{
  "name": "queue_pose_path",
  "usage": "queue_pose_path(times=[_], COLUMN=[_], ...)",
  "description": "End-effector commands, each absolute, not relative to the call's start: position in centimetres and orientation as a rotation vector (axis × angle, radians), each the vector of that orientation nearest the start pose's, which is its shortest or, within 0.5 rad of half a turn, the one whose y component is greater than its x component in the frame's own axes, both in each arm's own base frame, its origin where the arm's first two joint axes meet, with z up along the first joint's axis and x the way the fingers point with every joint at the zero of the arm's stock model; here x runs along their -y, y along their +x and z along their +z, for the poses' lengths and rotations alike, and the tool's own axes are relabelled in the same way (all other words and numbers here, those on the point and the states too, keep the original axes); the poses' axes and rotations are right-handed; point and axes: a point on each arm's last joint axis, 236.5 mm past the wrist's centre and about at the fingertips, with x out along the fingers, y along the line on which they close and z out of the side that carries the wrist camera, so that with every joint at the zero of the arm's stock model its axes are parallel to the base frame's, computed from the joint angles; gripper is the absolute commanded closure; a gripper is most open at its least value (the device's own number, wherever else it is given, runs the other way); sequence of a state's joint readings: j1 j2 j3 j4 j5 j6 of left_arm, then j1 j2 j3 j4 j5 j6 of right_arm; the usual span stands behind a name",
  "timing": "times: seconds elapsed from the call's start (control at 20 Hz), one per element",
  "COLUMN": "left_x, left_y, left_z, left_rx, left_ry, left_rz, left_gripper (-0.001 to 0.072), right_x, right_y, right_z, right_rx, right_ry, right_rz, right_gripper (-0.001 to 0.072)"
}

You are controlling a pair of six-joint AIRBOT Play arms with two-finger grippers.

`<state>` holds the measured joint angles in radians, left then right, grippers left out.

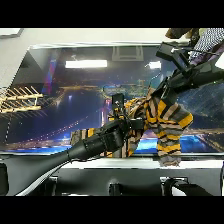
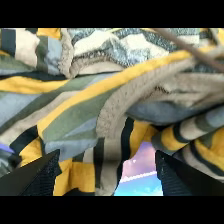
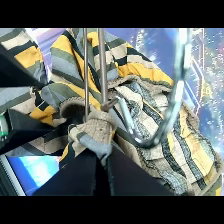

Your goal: Fold the clothes and pants, and hang the long-sleeved shirts on hangers.

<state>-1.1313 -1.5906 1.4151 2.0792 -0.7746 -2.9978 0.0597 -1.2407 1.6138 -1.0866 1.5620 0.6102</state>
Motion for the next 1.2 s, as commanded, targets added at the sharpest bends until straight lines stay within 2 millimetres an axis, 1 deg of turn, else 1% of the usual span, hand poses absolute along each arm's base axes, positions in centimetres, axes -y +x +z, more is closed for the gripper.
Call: queue_pose_path(times=[0.0, 0.1, 0.25, 0.4, 0.45, 0.55, 0.6, 0.65, 0.8, 0.9, 1.05, 1.15], left_x=[44.6, 44.5, 45.5, 46.1, 46.1, 45.9, 45.9, 45.9, 44.9, 43.5, 41.1, 40.6], left_y=[30.0, 30.8, 32.1, 32.6, 32.6, 32.8, 33.1, 33.4, 34.4, 34.9, 35.4, 35.4], left_z=[1.1, 0.4, 0.2, -0.8, -1.4, -2.2, -2.2, -2.1, -1.5, -0.5, 1.4, 2.6], left_rx=[-0.951, -0.952, -0.939, -0.944, -0.95, -0.956, -0.954, -0.95, -0.936, -0.928, -0.929, -0.953], left_ry=[-0.329, -0.333, -0.361, -0.355, -0.347, -0.34, -0.345, -0.351, -0.339, -0.304, -0.237, -0.23], left_rz=[-0.266, -0.257, -0.276, -0.27, -0.263, -0.252, -0.253, -0.256, -0.247, -0.225, -0.211, -0.249], left_gripper=[0.0045, 0.0045, 0.0045, 0.005, 0.0169, 0.052, 0.0628, 0.069, 0.0688, 0.0689, 0.069, 0.069], right_x=[-13.2, -13.2, -13.2, -13.2, -13.1, -13.1, -13.0, -13.0, -13.0, -13.0, -12.9, -12.2], right_y=[35.7, 35.7, 35.7, 35.7, 35.7, 35.7, 35.7, 35.7, 35.6, 35.4, 35.1, 35.0], right_z=[18.1, 18.1, 18.1, 18.1, 18.1, 18.1, 18.0, 18.0, 18.0, 18.0, 17.8, 17.4], right_rx=[-0.834, -0.834, -0.834, -0.834, -0.834, -0.837, -0.838, -0.838, -0.843, -0.852, -0.877, -0.914], right_ry=[-0.57, -0.57, -0.57, -0.571, -0.571, -0.573, -0.574, -0.574, -0.574, -0.567, -0.549, -0.546], right_rz=[0.977, 0.977, 0.977, 0.976, 0.976, 0.973, 0.973, 0.973, 0.976, 0.976, 0.968, 0.94], right_gripper=[0.0686, 0.0686, 0.0686, 0.0686, 0.0686, 0.0686, 0.0686, 0.0686, 0.0686, 0.0686, 0.0687, 0.0687])
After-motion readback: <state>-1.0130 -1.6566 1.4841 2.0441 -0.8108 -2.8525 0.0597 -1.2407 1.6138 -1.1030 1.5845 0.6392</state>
